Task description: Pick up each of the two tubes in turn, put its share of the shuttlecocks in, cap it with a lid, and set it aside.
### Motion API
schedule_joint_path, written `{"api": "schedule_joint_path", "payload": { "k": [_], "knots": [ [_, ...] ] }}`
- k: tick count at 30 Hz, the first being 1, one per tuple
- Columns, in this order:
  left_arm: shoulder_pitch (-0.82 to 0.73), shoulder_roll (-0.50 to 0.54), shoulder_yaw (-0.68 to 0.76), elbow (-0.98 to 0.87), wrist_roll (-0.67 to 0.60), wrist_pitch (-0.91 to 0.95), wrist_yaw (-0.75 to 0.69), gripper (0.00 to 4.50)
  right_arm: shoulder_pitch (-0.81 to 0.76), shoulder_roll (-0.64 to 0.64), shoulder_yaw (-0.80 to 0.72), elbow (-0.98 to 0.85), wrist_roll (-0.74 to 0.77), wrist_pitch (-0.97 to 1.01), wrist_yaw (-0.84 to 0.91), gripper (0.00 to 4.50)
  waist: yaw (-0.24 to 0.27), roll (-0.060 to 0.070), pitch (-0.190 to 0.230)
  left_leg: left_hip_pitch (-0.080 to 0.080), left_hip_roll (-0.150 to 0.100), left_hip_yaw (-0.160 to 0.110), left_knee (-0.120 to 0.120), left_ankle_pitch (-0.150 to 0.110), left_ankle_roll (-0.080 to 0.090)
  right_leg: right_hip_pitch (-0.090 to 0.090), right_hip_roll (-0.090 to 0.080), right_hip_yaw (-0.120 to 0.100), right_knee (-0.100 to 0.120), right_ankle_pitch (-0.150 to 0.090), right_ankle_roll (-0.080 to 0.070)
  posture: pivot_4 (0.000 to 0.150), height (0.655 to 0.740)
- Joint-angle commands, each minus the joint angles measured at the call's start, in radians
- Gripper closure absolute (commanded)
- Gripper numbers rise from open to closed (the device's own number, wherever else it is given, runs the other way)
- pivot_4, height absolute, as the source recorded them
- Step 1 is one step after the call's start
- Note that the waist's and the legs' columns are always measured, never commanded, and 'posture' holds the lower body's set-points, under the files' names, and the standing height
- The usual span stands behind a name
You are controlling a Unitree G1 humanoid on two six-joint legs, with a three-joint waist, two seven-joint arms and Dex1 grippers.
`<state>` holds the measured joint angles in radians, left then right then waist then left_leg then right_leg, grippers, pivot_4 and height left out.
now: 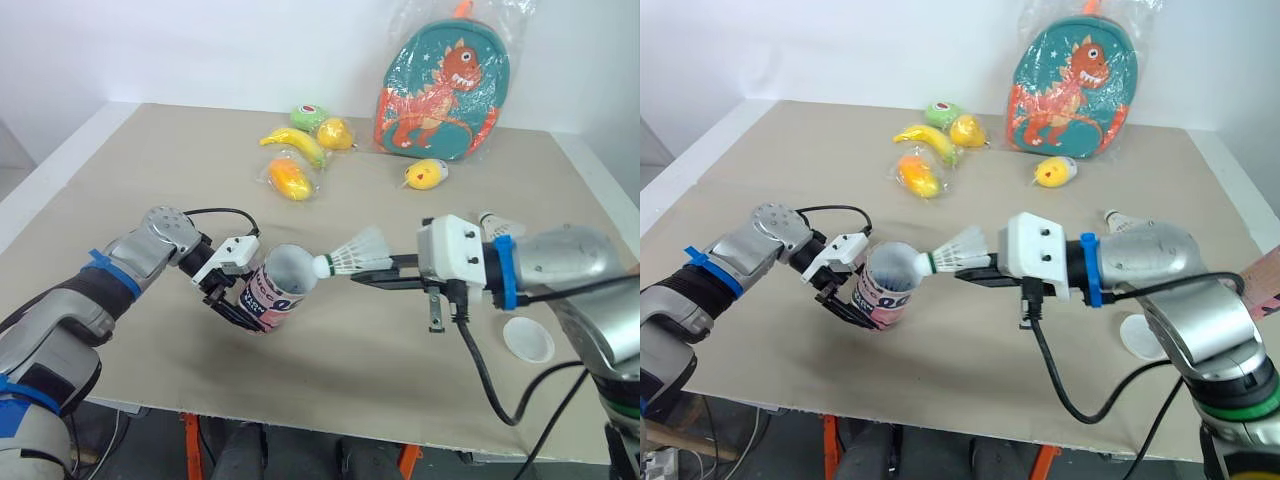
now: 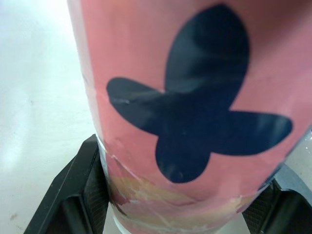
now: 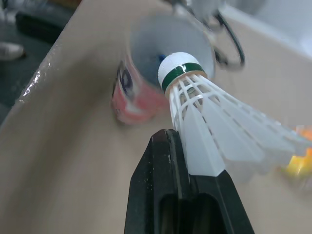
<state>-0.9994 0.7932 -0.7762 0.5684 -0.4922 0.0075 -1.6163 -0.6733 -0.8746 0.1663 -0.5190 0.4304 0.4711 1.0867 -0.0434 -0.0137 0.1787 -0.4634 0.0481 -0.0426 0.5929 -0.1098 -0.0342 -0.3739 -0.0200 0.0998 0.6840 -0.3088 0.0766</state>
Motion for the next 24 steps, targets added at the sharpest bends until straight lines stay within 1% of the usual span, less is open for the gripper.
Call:
{"api": "schedule_joint_path", "payload": {
  "k": [1,3,6,7,9,10,11,12,13,14,15,17,19,20,21,24],
  "knots": [
    [-0.024,0.005,0.011,0.0,-0.005,0.005,0.002,1.54,-0.12,0.046,0.058,0.049,-0.062,-0.04,0.025,4.49,-0.001,0.0,0.0,0.0,0.0,0.0,0.0,0.0,0.0,-0.001,0.0,0.0,0.0,0.0,0.0,0.15,0.74],
    [-0.024,0.006,0.013,0.0,-0.006,0.008,0.002,1.54,-0.15,0.062,0.082,0.074,-0.086,-0.051,0.038,4.49,-0.002,0.0,0.0,0.0,0.001,-0.001,0.0,0.0,0.0,0.0,0.001,-0.001,0.0,0.0,-0.001,0.15,0.74],
    [-0.022,0.01,0.017,-0.003,-0.009,0.012,0.002,1.54,-0.218,0.081,0.169,0.13,-0.176,-0.078,0.076,4.49,0.0,0.0,0.0,0.0,0.0,-0.001,0.0,0.0,0.0,-0.001,0.0,-0.001,0.0,0.0,-0.002,0.15,0.74],
    [-0.022,0.007,0.022,0.0,-0.008,0.015,0.002,1.54,-0.243,0.091,0.183,0.147,-0.192,-0.075,0.08,4.17,0.0,0.0,0.0,0.0,0.0,-0.001,-0.001,0.0,0.0,-0.001,0.0,-0.001,0.0,0.0,-0.002,0.15,0.74],
    [-0.023,0.005,0.03,0.001,-0.013,0.025,0.002,1.54,-0.269,0.102,0.182,0.156,-0.192,-0.067,0.091,3.73,-0.001,0.001,0.001,0.0,0.0,-0.001,-0.001,0.0,0.0,-0.001,0.001,-0.001,0.0,0.001,-0.005,0.15,0.74],
    [-0.024,0.004,0.033,0.0,-0.017,0.03,0.002,1.54,-0.276,0.103,0.18,0.154,-0.192,-0.069,0.103,3.23,-0.001,0.001,0.001,0.0,0.0,-0.001,-0.001,0.0,0.0,-0.001,0.001,-0.001,0.001,0.002,-0.005,0.15,0.74],
    [-0.024,0.005,0.033,-0.002,-0.019,0.034,0.002,1.54,-0.281,0.103,0.178,0.149,-0.191,-0.071,0.113,2.86,-0.001,0.001,0.001,-0.001,0.0,-0.001,-0.001,0.0,0.0,-0.001,0.001,-0.001,0.001,0.002,-0.005,0.15,0.74],
    [-0.025,0.006,0.034,-0.003,-0.021,0.035,0.002,1.54,-0.285,0.105,0.176,0.143,-0.19,-0.07,0.119,2.58,-0.001,0.001,0.001,0.0,0.0,-0.001,-0.001,0.0,0.0,-0.001,0.001,-0.001,0.001,0.002,-0.006,0.15,0.74],
    [-0.025,0.006,0.033,-0.003,-0.02,0.035,0.002,1.54,-0.289,0.103,0.166,0.13,-0.177,-0.06,0.126,2.0,-0.001,0.001,0.001,-0.001,0.0,-0.001,-0.001,0.0,0.0,-0.001,0.001,-0.001,0.001,0.002,-0.006,0.15,0.74],
    [-0.026,0.004,0.033,-0.001,-0.019,0.034,0.002,1.54,-0.288,0.1,0.146,0.111,-0.145,-0.04,0.137,1.67,-0.001,0.001,0.001,-0.001,0.0,-0.001,-0.001,0.0,0.0,-0.001,0.001,-0.001,0.001,0.002,-0.006,0.15,0.74],
    [-0.026,0.002,0.033,0.001,-0.018,0.034,0.002,1.54,-0.283,0.097,0.116,0.094,-0.102,-0.018,0.146,1.25,-0.001,0.001,0.001,-0.001,0.0,-0.001,-0.001,0.0,0.0,-0.001,0.001,-0.001,0.001,0.002,-0.006,0.15,0.74],
    [-0.026,-0.001,0.034,0.0,-0.017,0.035,0.002,1.54,-0.264,0.1,0.036,0.093,-0.027,0.029,0.128,1.25,0.0,0.001,0.001,-0.001,0.0,-0.001,-0.001,0.0,0.0,-0.001,0.001,-0.001,0.001,0.002,-0.006,0.15,0.74],
    [-0.025,-0.003,0.036,-0.002,-0.016,0.035,0.002,1.54,-0.244,0.096,-0.017,0.097,0.017,0.066,0.11,1.25,0.0,0.001,0.001,-0.001,0.0,-0.002,-0.001,0.0,0.0,-0.001,0.001,-0.002,0.001,0.002,-0.007,0.15,0.74],
    [-0.024,-0.003,0.037,-0.005,-0.017,0.036,0.002,1.54,-0.209,0.081,-0.06,0.098,0.047,0.082,0.108,1.25,0.0,0.001,0.001,-0.001,0.0,-0.002,-0.001,0.0,0.0,0.0,0.001,-0.002,0.001,0.002,-0.007,0.15,0.74],
    [-0.022,-0.003,0.039,-0.007,-0.017,0.037,0.002,1.54,-0.15,0.062,-0.121,0.118,0.058,0.108,0.084,1.25,0.002,0.0,0.001,-0.001,0.0,-0.002,-0.001,0.0,0.0,0.0,0.001,-0.002,0.001,0.002,-0.007,0.15,0.74],
    [-0.011,0.004,0.046,-0.015,-0.017,0.034,0.002,1.54,0.104,0.005,-0.291,0.196,0.003,0.113,-0.01,1.25,0.016,-0.004,0.0,-0.001,0.0,-0.003,0.0,0.0,0.0,0.002,0.0,-0.004,0.001,0.002,-0.008,0.15,0.74]
  ]
}}
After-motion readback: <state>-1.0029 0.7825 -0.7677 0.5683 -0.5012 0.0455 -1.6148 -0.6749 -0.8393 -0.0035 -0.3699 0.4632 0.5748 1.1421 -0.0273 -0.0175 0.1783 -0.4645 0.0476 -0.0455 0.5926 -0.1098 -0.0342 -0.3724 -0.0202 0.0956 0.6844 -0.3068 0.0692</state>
